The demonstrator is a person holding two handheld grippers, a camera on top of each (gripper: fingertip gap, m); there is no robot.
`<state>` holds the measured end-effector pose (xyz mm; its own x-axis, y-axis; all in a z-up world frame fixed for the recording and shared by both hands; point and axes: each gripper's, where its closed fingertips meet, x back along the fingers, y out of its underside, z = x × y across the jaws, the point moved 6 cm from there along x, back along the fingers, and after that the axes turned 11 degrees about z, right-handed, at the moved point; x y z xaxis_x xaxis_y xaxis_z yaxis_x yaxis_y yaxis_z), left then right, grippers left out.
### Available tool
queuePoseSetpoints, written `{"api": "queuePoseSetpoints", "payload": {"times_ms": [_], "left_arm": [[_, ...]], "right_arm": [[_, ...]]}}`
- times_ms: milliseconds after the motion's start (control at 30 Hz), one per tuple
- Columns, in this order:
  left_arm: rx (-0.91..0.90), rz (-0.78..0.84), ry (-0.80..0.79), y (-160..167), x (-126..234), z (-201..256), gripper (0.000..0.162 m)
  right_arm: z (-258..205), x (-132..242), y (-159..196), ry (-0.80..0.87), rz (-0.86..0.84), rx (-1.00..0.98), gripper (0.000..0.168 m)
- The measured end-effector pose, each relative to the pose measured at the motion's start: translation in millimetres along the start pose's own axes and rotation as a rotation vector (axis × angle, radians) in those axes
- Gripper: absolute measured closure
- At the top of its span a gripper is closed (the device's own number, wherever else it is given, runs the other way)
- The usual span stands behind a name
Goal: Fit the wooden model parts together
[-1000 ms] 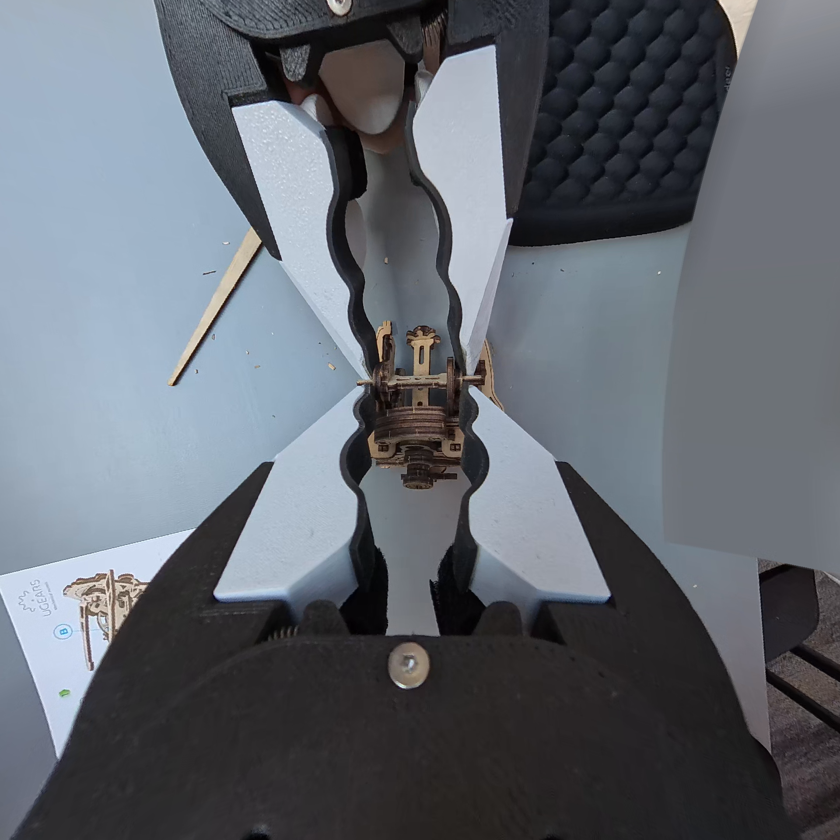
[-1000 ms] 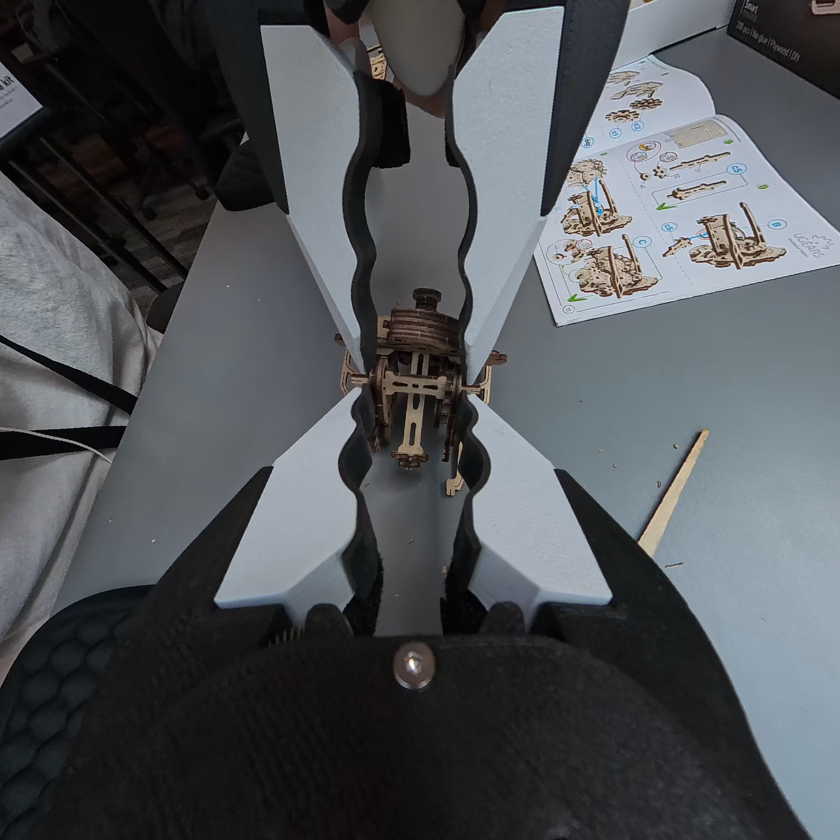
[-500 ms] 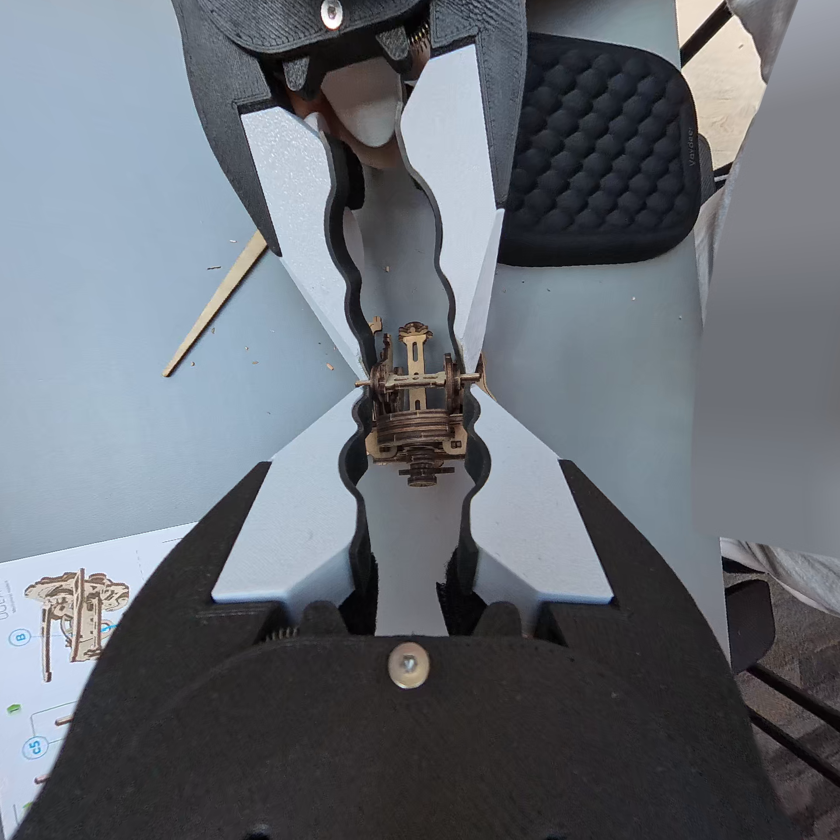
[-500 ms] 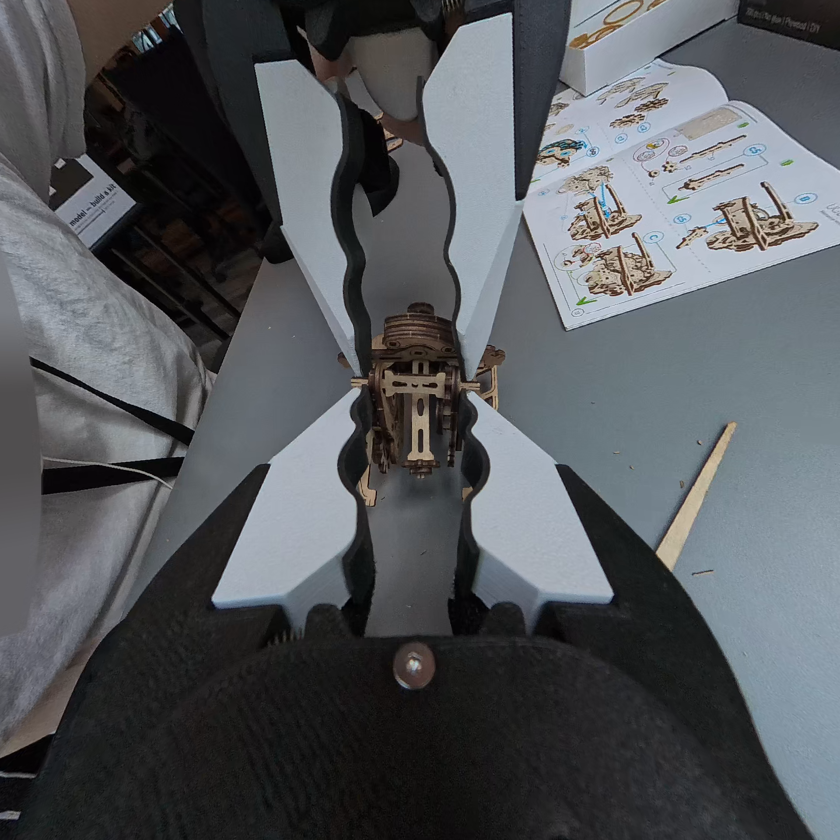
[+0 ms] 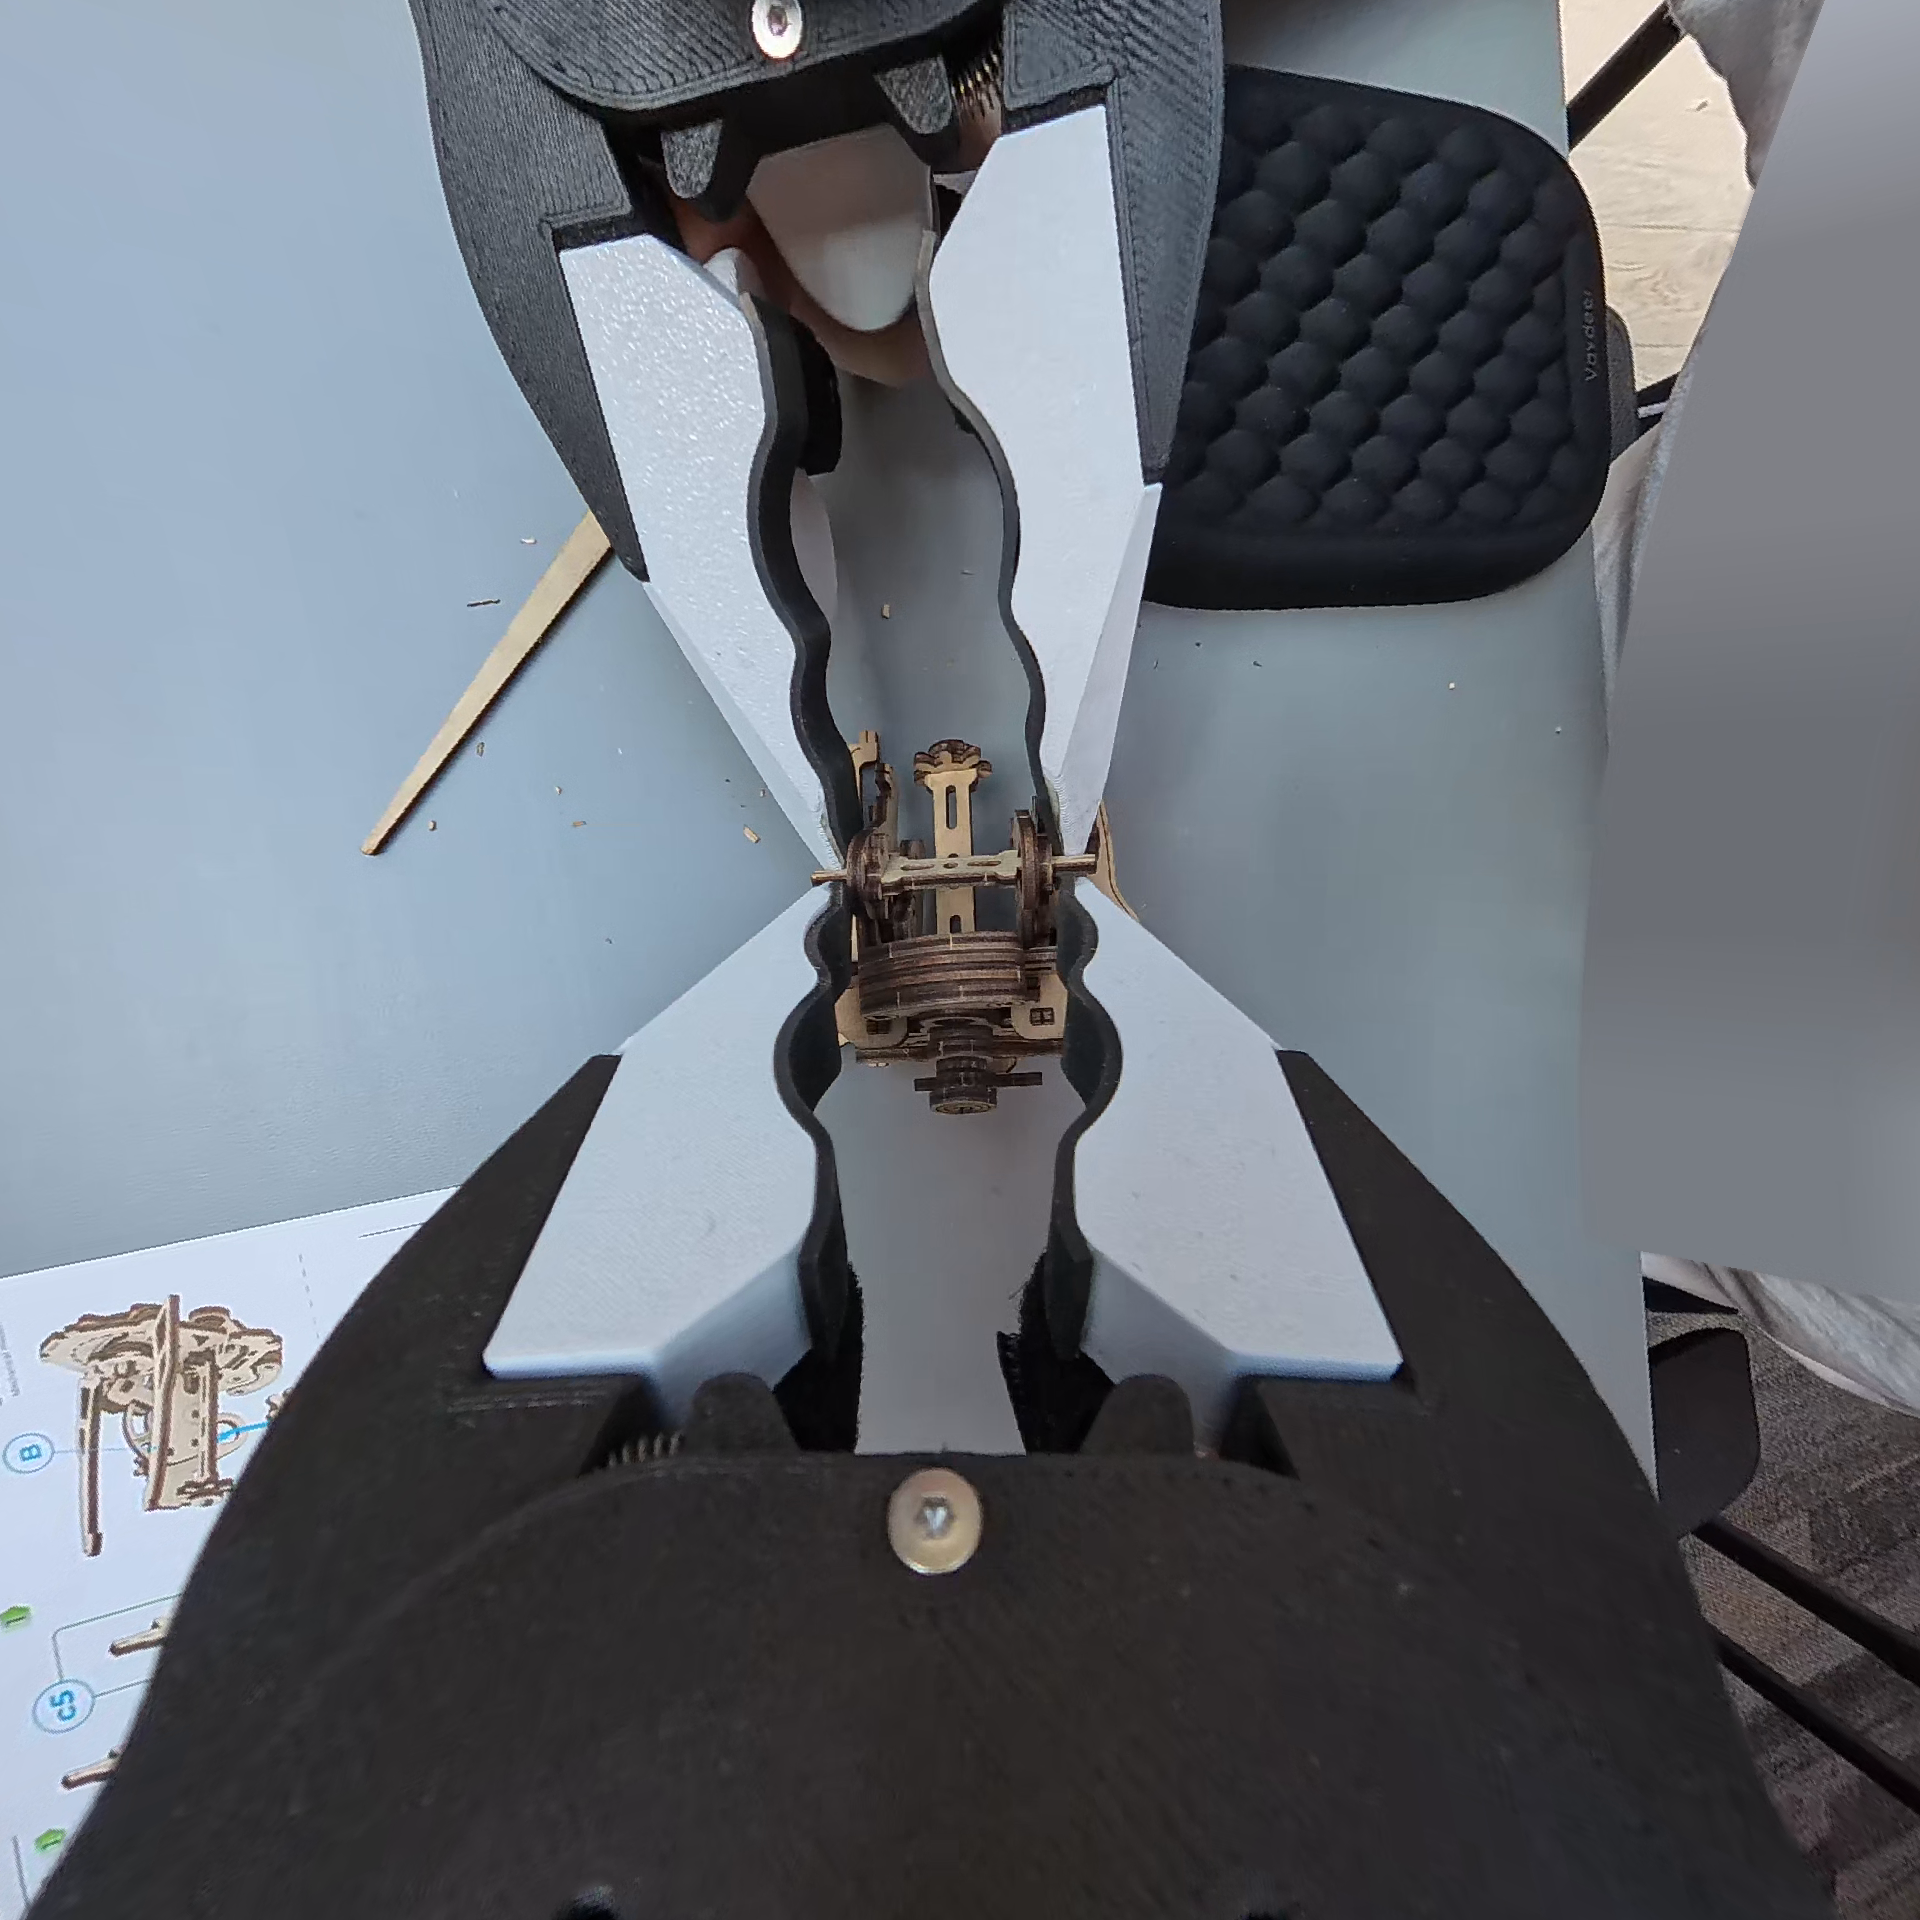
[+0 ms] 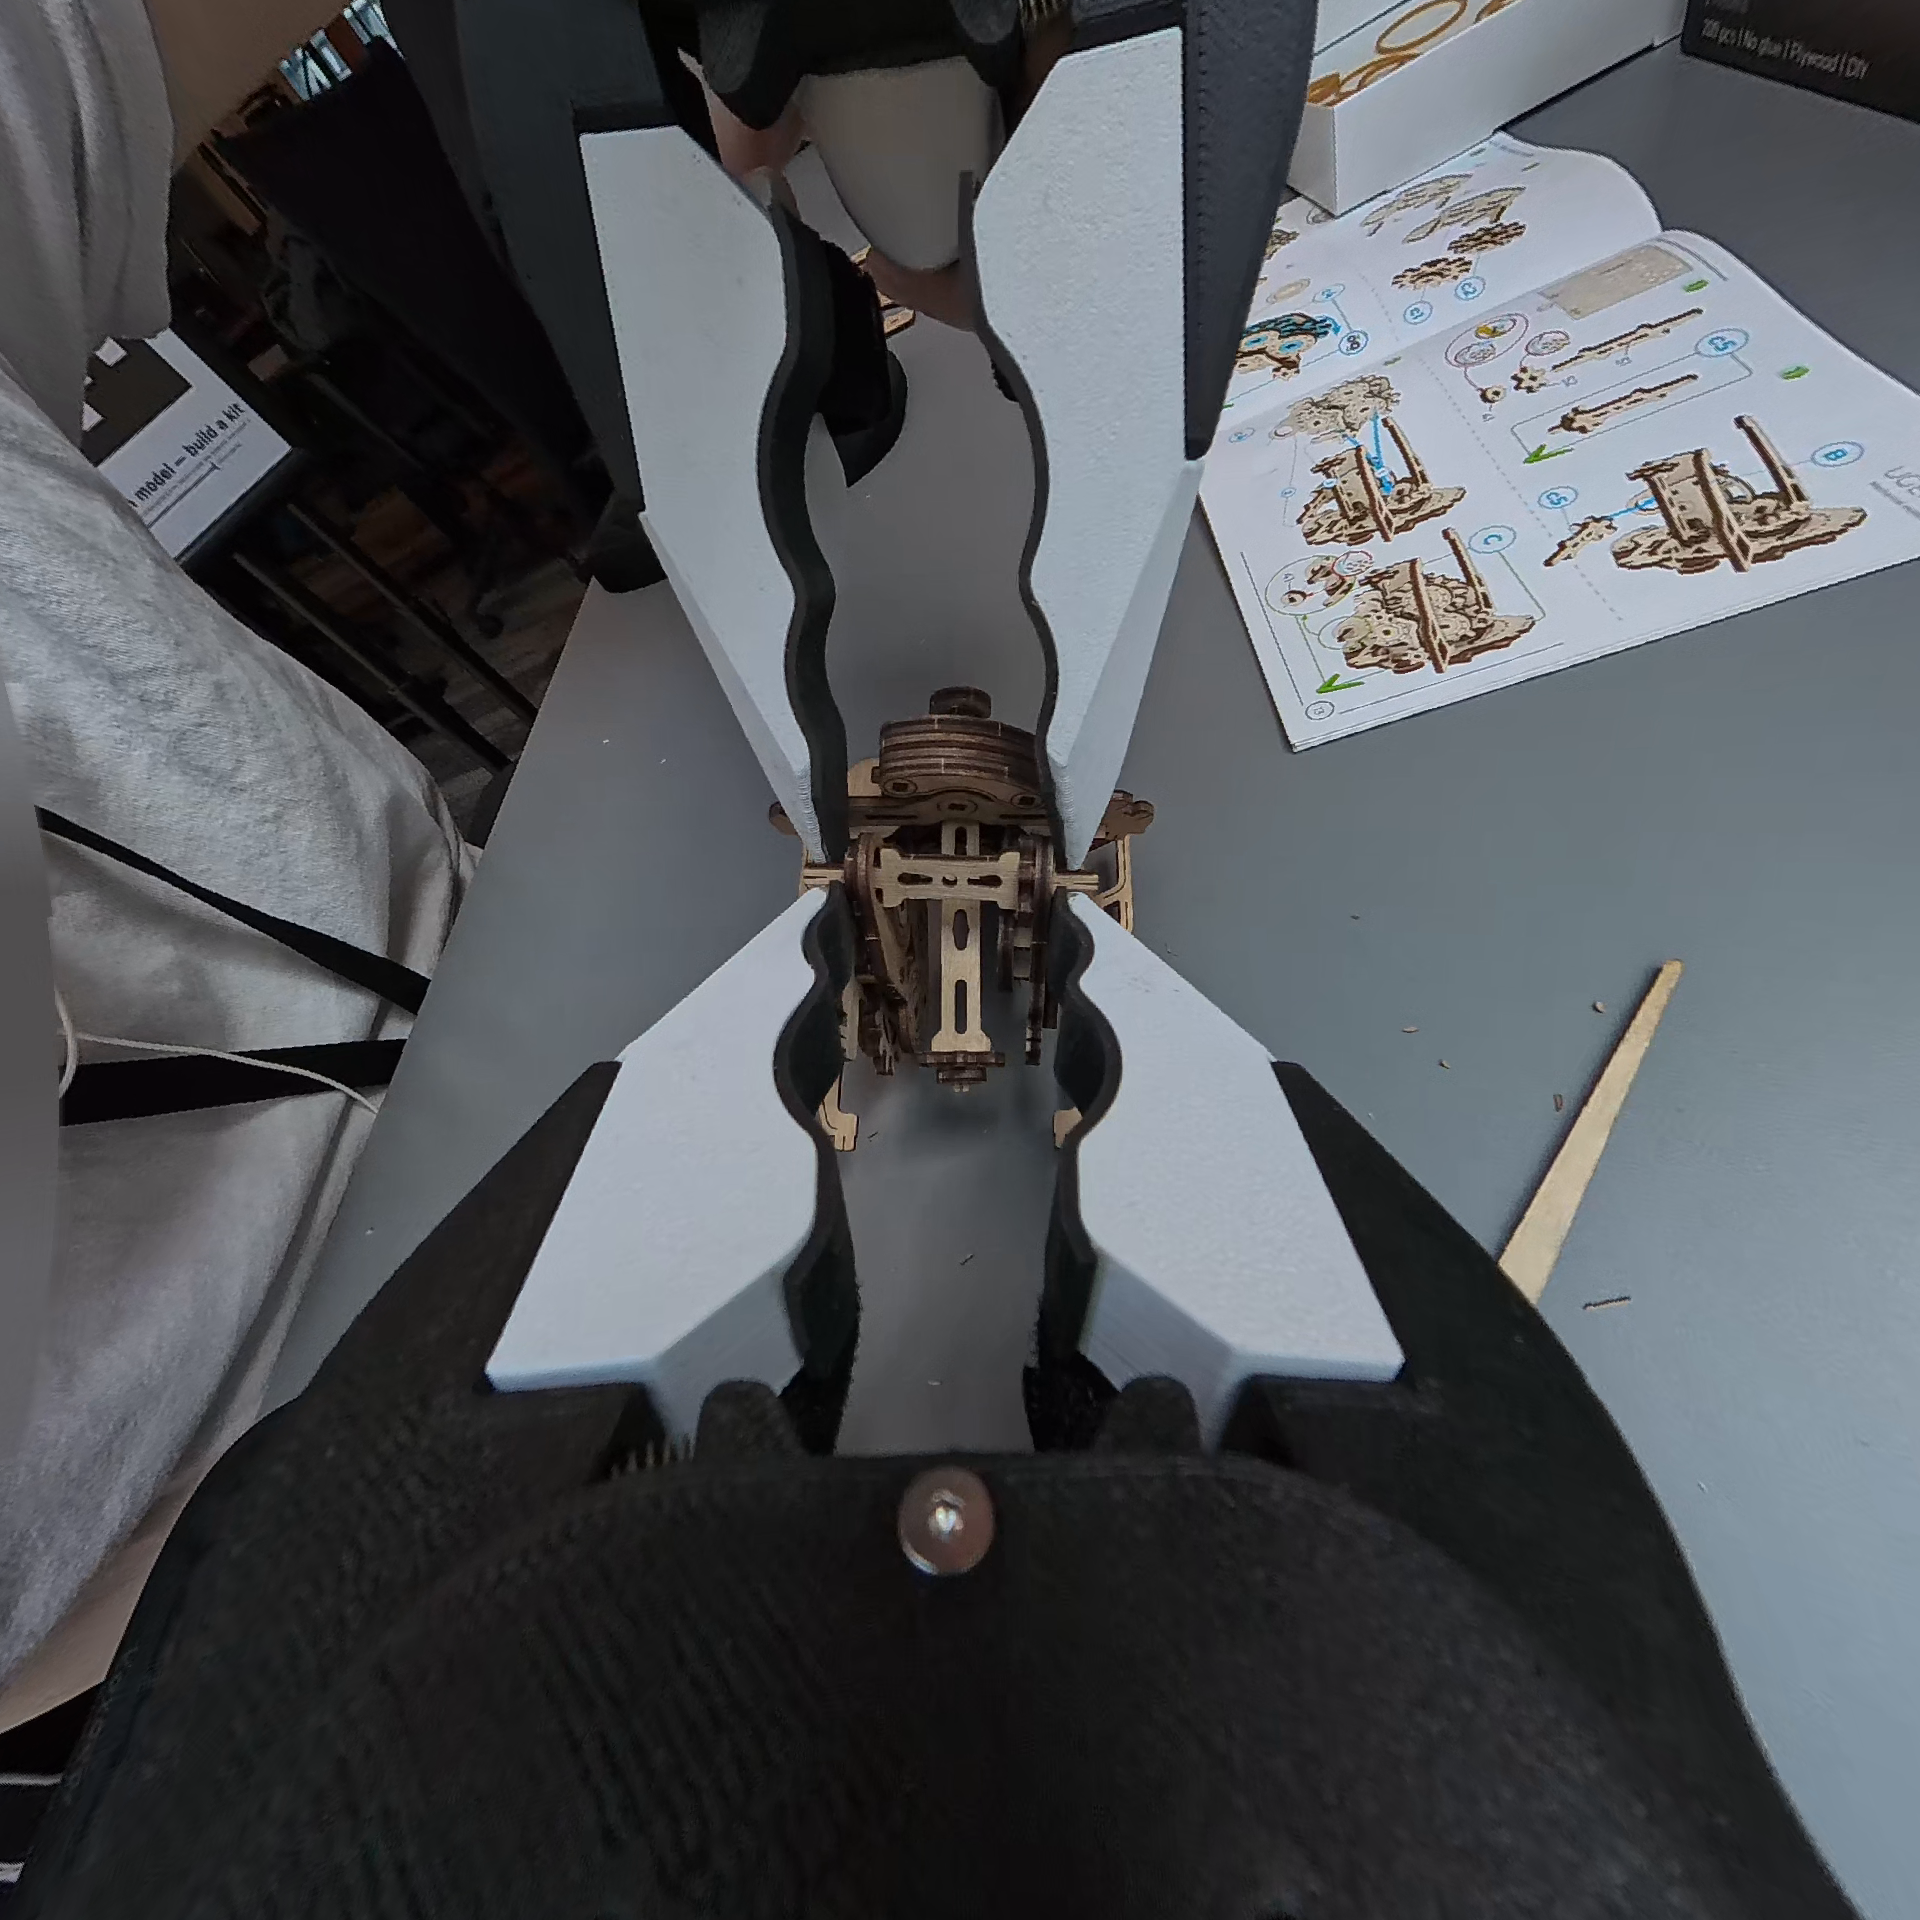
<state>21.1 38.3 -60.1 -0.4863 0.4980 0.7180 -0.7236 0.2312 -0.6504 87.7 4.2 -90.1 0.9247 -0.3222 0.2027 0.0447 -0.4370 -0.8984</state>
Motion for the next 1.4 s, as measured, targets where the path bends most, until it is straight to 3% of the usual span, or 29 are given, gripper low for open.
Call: {"api": "queuePoseSetpoints", "payload": {"times_ms": [467,733,1067,1167,1233,1400], "left_arm": [[0.027,0.052,-0.008,-2.6,4.5,-2.3,0.132],[-0.004,0.039,-0.014,-3.0,2.8,-2.1,0.122],[0.006,0.035,-0.008,-2.5,0.2,-4.8,0.127],[-0.02,0.038,-0.014,-3.2,0.2,-3.3,0.13],[-0.047,0.056,0.006,-5.2,0.2,2.5,0.155],[-0.118,0.03,-0.027,-6.1,-0.9,4.3,0.154]], "right_arm": [[1.6,0.0,1.2,0.02,-0.011,-0.01,0.132],[3.2,1.1,1.0,0.023,-0.006,-0.033,0.133],[2.9,0.5,2.4,0.027,-0.021,-0.026,0.133],[4.2,1.3,2.1,0.045,-0.025,-0.027,0.133],[6.6,4.2,-0.2,0.061,-0.016,-0.021,0.133],[8.0,4.3,0.4,0.048,-0.019,-0.015,0.133]]}}
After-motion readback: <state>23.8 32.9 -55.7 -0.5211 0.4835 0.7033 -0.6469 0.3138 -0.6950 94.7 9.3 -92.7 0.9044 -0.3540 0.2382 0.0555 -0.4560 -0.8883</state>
